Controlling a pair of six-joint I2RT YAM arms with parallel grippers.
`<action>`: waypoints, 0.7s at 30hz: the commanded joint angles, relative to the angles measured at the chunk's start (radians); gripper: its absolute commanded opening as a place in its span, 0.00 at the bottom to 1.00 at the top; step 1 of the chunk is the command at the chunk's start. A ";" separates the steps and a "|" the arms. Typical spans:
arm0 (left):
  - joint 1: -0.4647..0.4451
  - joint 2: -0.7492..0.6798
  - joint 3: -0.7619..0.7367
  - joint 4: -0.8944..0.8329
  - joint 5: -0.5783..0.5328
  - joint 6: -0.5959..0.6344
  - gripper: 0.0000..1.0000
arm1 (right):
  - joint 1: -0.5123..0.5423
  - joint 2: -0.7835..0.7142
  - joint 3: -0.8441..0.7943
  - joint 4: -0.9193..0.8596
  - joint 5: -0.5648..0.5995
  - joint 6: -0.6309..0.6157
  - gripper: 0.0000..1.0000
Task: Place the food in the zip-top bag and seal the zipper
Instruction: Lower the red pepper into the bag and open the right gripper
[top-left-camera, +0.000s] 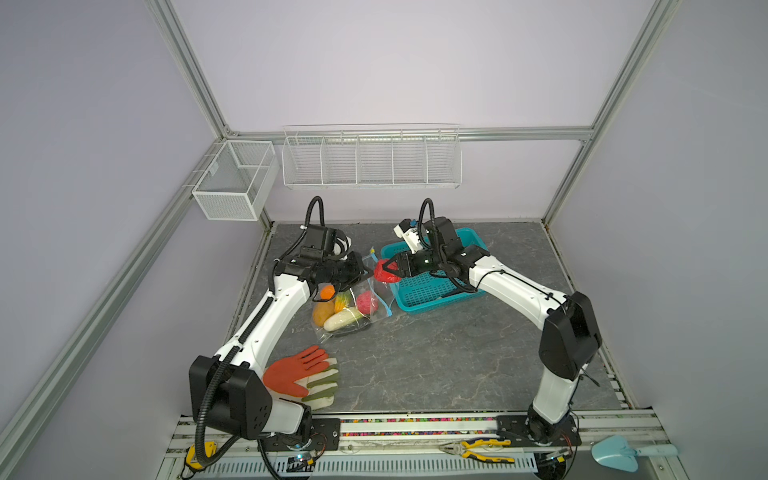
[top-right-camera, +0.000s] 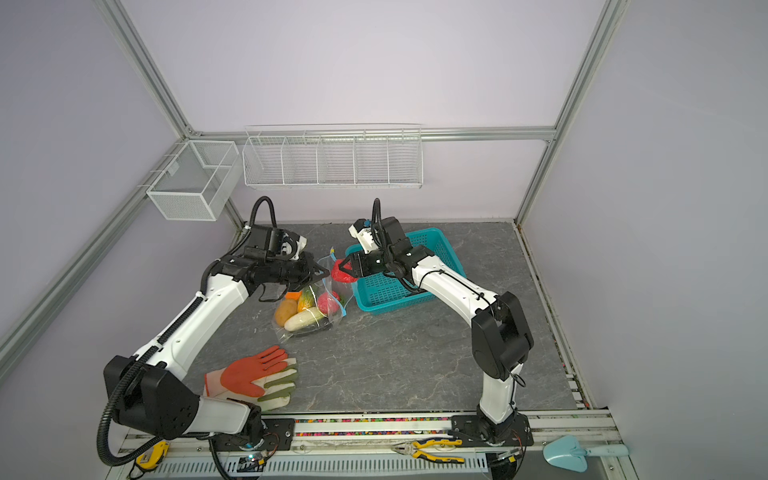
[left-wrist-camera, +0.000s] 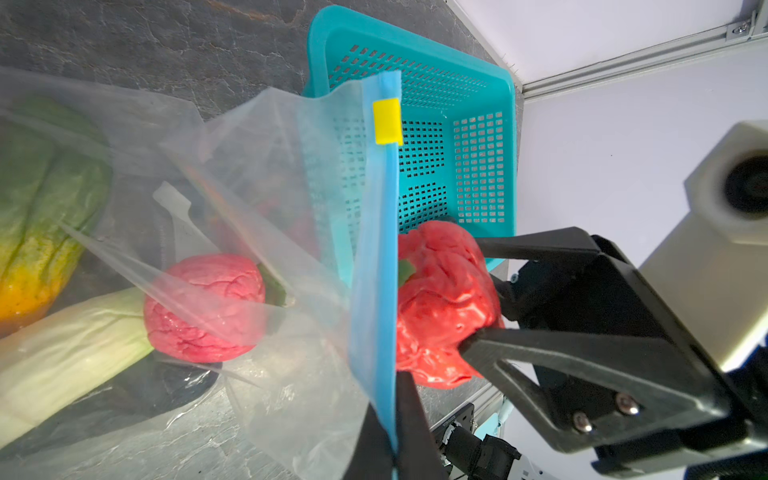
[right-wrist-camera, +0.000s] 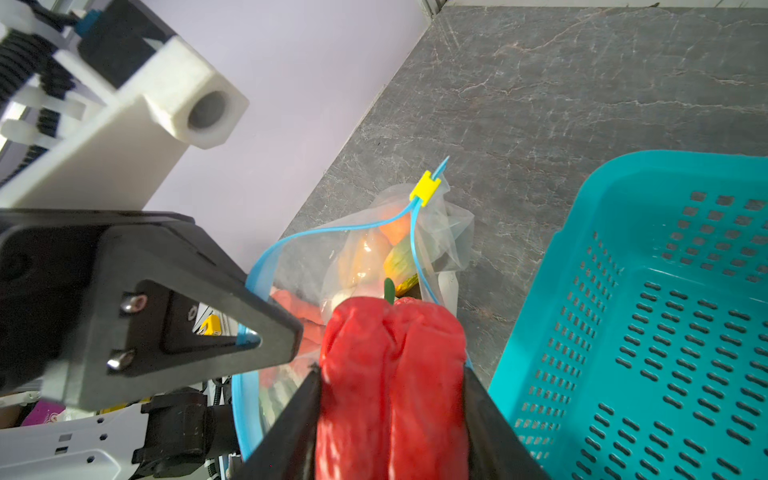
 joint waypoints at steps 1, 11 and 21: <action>-0.006 -0.029 0.038 -0.021 -0.013 0.006 0.00 | 0.013 0.007 0.019 0.031 -0.015 0.012 0.47; -0.011 -0.043 0.037 -0.020 -0.016 -0.002 0.00 | 0.044 0.058 0.030 0.063 -0.030 0.024 0.47; -0.014 -0.057 0.056 -0.033 -0.025 -0.003 0.00 | 0.055 0.103 0.045 0.047 0.034 -0.004 0.47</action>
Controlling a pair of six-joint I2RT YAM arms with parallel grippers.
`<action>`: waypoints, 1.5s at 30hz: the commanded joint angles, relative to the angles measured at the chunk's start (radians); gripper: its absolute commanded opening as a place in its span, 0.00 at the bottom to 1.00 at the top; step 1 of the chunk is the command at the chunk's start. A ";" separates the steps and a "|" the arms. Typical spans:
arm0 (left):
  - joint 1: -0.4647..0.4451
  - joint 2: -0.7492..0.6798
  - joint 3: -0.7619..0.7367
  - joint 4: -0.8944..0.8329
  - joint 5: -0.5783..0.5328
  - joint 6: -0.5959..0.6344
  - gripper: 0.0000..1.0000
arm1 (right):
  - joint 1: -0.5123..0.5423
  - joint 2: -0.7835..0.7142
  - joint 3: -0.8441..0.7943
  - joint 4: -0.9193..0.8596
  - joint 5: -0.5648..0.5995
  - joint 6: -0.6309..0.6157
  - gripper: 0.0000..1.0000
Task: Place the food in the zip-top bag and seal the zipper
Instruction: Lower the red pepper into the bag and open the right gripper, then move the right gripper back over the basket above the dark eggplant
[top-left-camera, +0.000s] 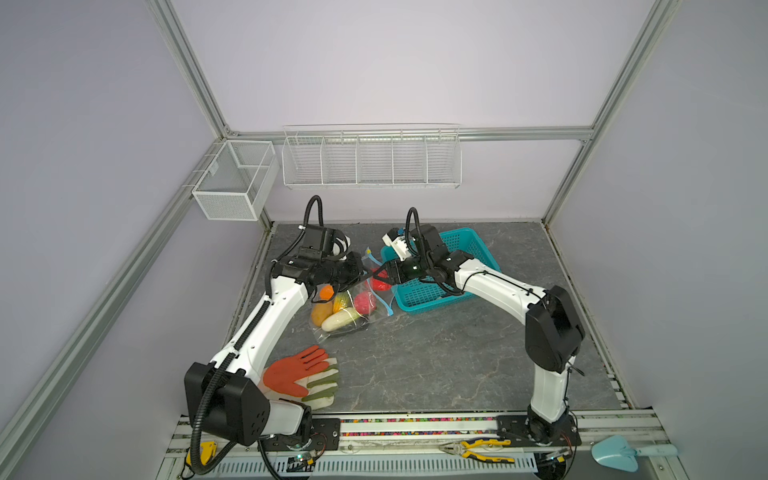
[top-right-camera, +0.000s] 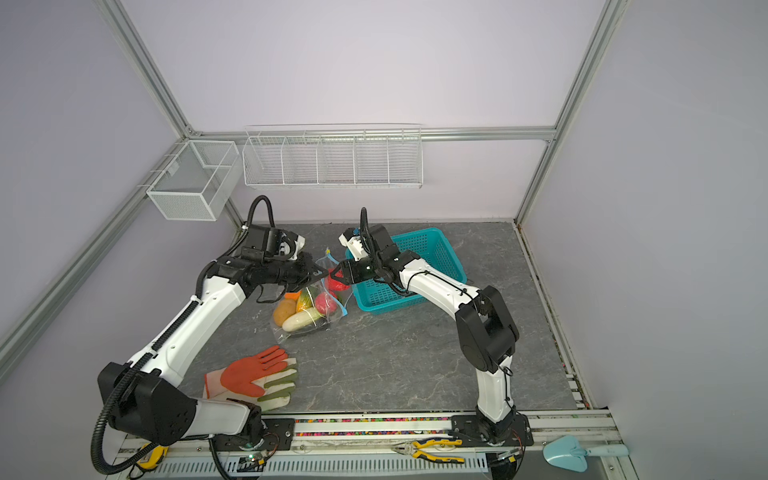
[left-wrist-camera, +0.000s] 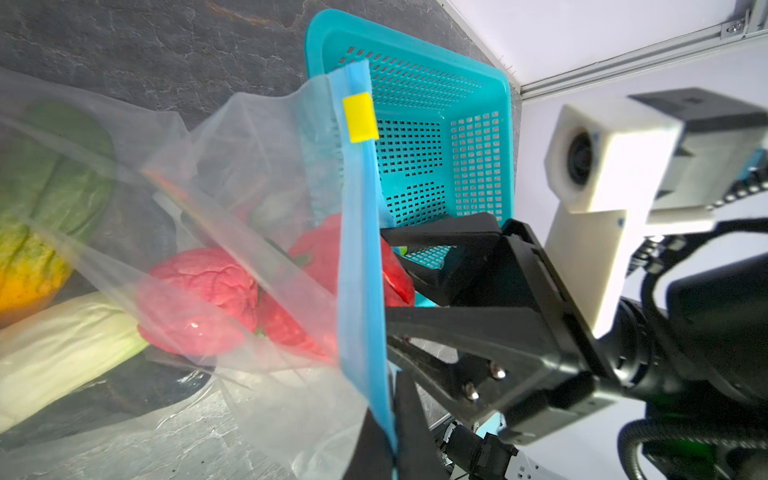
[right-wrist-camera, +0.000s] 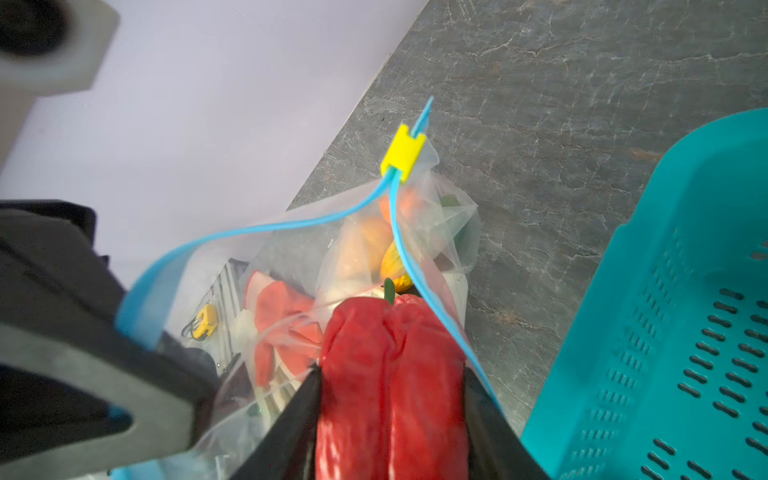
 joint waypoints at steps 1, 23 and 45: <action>-0.005 -0.030 0.045 -0.009 -0.008 -0.003 0.00 | 0.012 0.015 0.032 0.001 0.035 -0.020 0.47; -0.007 -0.018 0.043 -0.003 -0.002 0.001 0.00 | 0.028 0.042 0.077 -0.054 0.073 -0.058 0.64; -0.007 -0.011 -0.007 0.032 0.016 0.001 0.00 | -0.063 -0.134 0.125 -0.515 0.434 -0.209 0.68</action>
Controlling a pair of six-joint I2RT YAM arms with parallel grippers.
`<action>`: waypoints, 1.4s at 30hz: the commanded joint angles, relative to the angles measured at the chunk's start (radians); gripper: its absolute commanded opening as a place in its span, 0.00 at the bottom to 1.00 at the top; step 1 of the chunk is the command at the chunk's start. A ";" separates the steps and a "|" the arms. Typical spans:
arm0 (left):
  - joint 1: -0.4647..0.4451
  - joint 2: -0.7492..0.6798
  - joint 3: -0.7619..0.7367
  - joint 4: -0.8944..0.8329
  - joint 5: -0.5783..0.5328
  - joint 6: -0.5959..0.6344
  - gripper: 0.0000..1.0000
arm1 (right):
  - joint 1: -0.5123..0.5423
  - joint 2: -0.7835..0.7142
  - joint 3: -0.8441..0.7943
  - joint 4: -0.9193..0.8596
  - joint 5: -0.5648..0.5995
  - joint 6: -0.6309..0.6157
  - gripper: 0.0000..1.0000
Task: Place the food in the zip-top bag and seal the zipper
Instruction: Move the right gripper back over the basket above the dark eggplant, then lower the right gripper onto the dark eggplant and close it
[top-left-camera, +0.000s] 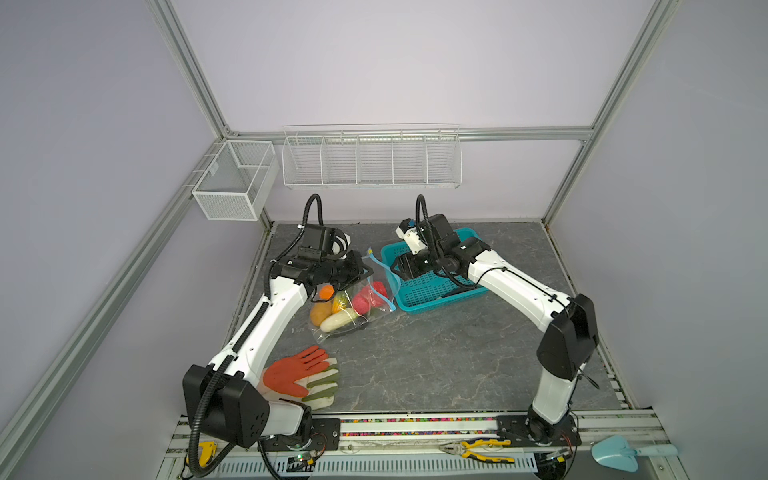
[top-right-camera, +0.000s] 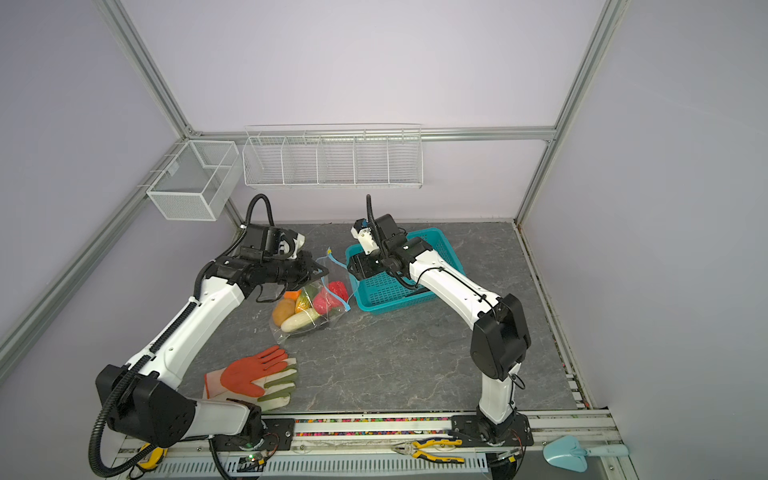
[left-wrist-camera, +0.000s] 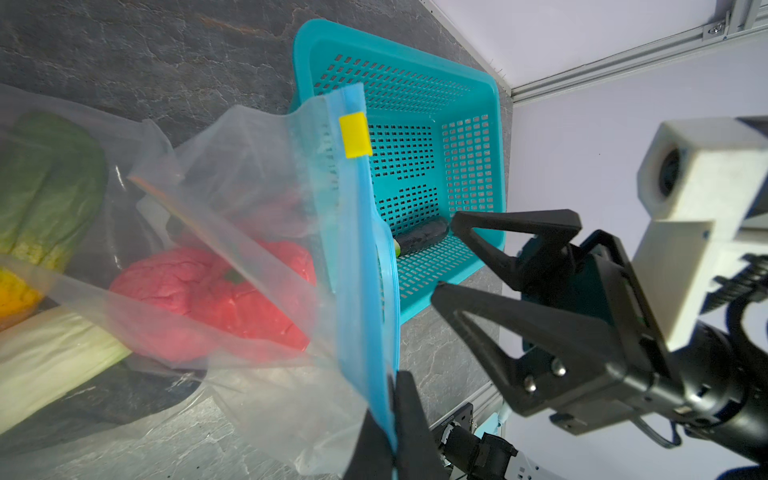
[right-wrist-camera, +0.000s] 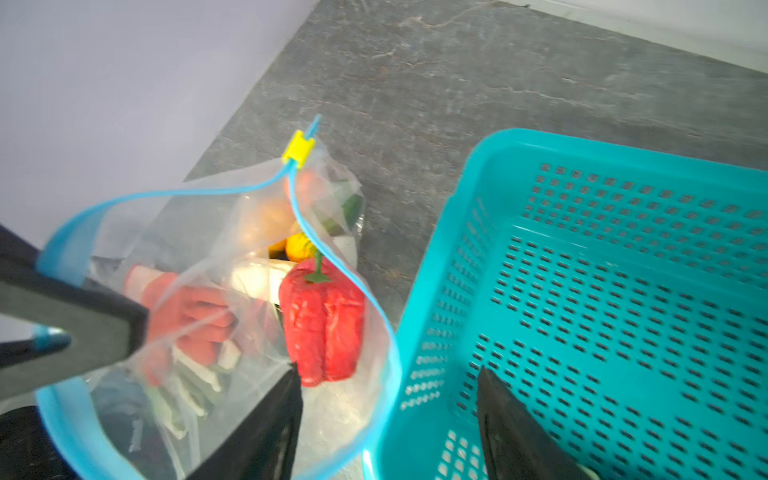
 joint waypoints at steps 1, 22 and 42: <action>-0.005 -0.004 -0.010 0.022 0.014 0.002 0.00 | -0.037 -0.036 -0.006 -0.145 0.116 -0.019 0.68; -0.005 -0.009 -0.029 0.023 0.026 0.020 0.00 | -0.289 0.029 -0.114 -0.256 0.088 0.138 0.71; -0.002 0.010 0.000 0.012 0.031 0.022 0.00 | -0.420 0.193 0.042 -0.443 0.145 0.261 0.76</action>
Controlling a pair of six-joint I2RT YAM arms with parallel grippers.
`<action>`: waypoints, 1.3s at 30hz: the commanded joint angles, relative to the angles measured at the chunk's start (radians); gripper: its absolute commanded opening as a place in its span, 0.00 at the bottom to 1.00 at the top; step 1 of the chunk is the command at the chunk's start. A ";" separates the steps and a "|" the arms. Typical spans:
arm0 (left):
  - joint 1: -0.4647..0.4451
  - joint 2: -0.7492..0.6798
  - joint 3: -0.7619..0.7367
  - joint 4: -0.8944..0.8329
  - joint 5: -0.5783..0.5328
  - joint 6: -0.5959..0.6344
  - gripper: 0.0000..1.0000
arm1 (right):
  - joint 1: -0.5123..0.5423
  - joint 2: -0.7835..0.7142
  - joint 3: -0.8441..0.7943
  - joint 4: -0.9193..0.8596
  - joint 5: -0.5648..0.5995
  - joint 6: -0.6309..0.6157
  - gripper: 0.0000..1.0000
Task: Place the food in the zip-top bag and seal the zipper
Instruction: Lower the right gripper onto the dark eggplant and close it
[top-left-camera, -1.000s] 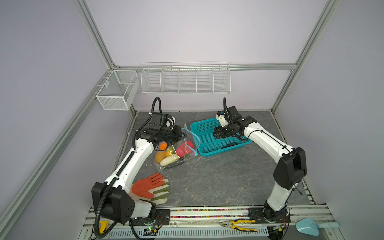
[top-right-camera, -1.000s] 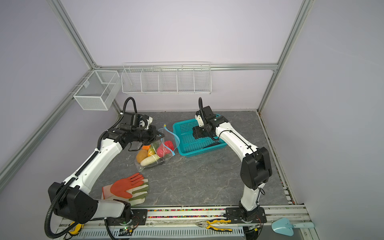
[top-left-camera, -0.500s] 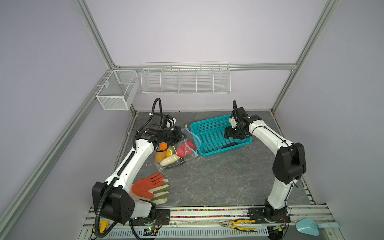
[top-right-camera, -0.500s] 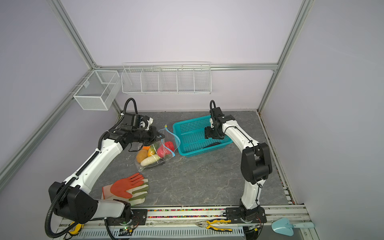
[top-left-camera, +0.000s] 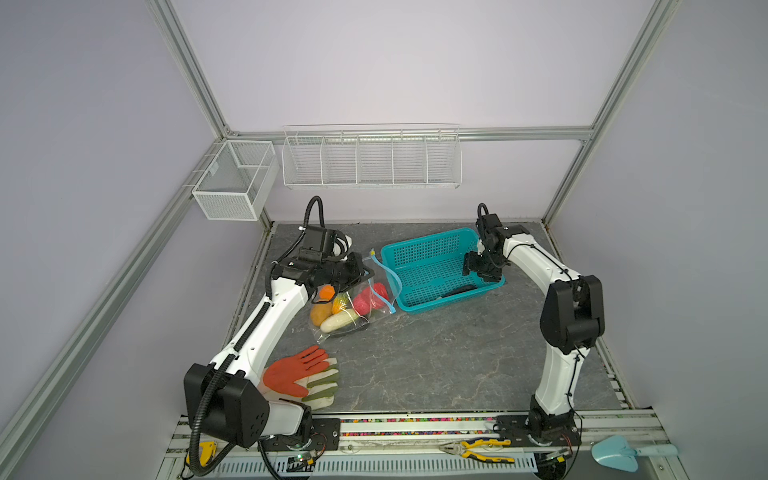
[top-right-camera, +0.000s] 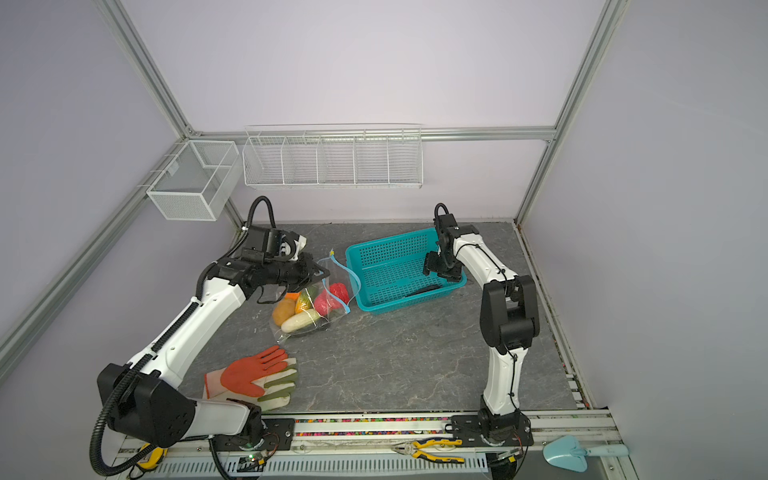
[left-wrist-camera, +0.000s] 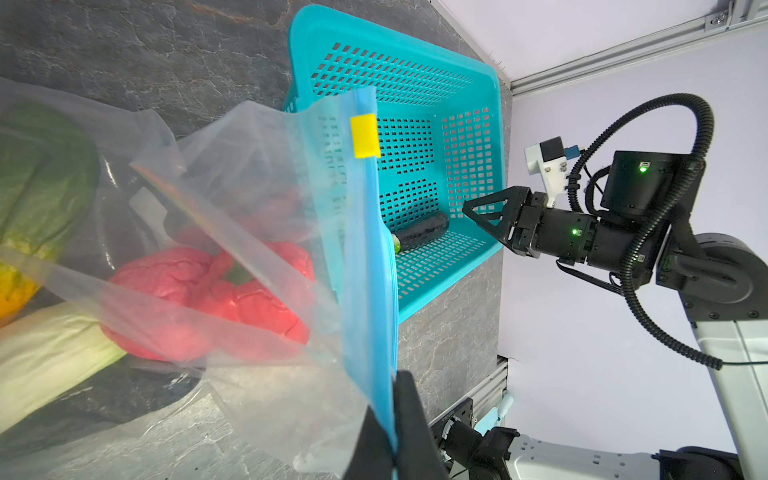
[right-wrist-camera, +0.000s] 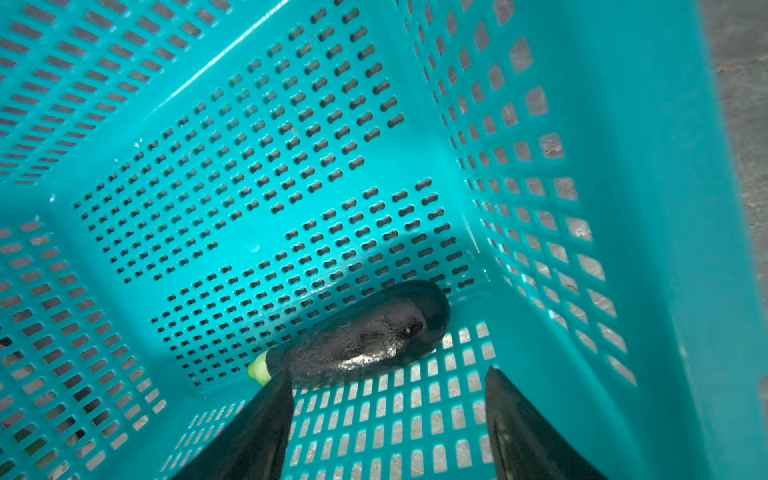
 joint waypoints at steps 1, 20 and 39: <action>-0.001 0.012 0.029 -0.009 0.016 0.020 0.00 | 0.000 0.044 0.061 -0.096 0.011 0.003 0.76; 0.001 0.027 0.033 -0.001 0.015 0.023 0.00 | -0.002 0.152 0.181 -0.186 -0.004 0.178 0.81; 0.001 0.029 0.013 0.012 0.018 0.023 0.00 | 0.022 0.227 0.164 -0.096 -0.066 0.286 0.80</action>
